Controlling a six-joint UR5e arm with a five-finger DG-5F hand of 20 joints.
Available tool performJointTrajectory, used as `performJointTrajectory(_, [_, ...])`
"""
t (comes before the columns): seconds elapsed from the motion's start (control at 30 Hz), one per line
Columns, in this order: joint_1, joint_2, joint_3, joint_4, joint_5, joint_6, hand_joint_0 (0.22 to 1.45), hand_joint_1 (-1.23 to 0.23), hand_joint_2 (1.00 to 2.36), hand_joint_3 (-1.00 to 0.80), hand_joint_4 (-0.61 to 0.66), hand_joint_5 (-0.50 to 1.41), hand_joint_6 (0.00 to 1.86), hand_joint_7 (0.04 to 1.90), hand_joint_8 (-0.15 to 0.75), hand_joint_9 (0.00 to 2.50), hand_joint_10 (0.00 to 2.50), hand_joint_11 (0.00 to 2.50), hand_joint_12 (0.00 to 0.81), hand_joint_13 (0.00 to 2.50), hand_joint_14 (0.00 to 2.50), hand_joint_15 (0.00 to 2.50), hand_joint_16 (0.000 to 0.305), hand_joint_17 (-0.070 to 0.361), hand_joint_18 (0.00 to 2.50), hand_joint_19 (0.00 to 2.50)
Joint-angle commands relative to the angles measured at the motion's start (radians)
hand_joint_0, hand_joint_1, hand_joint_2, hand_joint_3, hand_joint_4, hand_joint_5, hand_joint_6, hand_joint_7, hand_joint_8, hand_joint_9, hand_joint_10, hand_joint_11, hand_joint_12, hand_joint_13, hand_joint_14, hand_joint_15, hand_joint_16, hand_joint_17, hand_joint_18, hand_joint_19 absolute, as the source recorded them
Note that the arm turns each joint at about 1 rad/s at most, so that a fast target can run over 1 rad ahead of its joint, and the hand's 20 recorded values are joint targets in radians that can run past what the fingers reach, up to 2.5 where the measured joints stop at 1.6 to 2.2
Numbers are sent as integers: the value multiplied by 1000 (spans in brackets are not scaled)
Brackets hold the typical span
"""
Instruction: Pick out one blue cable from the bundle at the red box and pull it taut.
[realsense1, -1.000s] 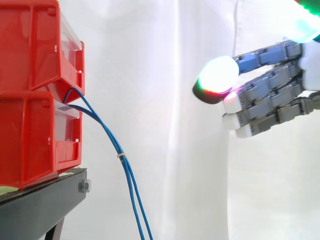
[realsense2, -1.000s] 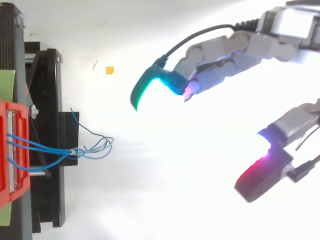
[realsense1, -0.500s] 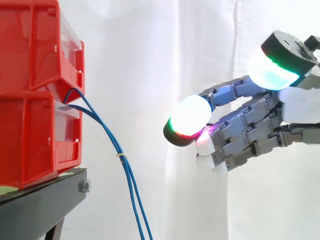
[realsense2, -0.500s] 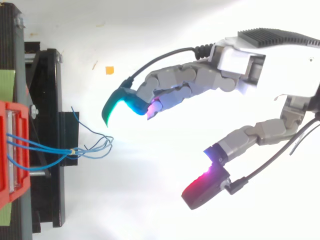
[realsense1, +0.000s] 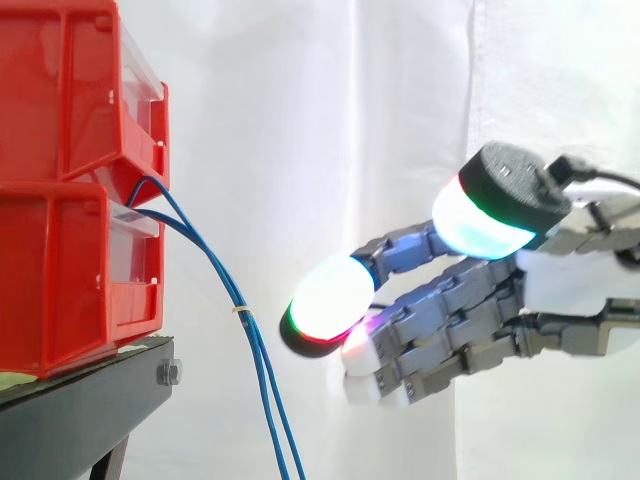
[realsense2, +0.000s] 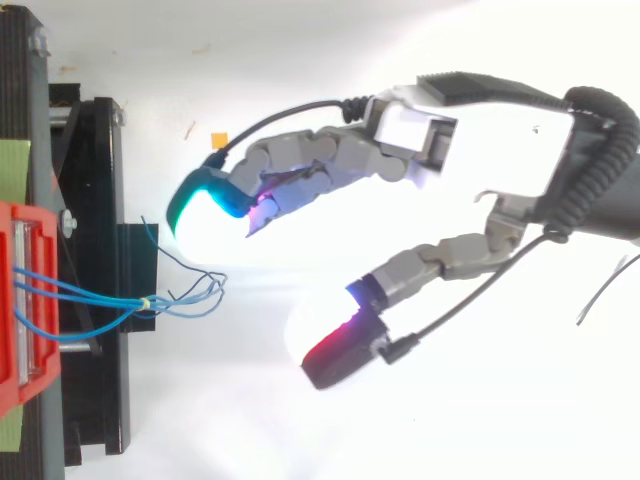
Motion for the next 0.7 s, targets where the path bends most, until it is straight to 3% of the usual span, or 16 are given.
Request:
performJointTrajectory(0.0, [-3,-46,33,24,7,13,548,-702,1002,-464,253,-168,502,767,298,717,7,198,344,646,7,199,37,83,452,255])
performJointTrajectory(0.1, [-4,-70,70,24,5,29,548,-699,1002,-463,254,-167,502,769,298,719,7,194,344,650,8,210,37,83,457,263])
performJointTrajectory(0.3, [2,-70,70,34,29,29,547,-696,1002,-463,258,-166,502,769,297,723,7,198,344,657,9,207,37,84,468,275])
performJointTrajectory(0.67, [8,-70,70,42,35,31,541,-680,1003,-469,256,-165,502,769,299,728,7,206,347,668,8,219,37,84,474,285])
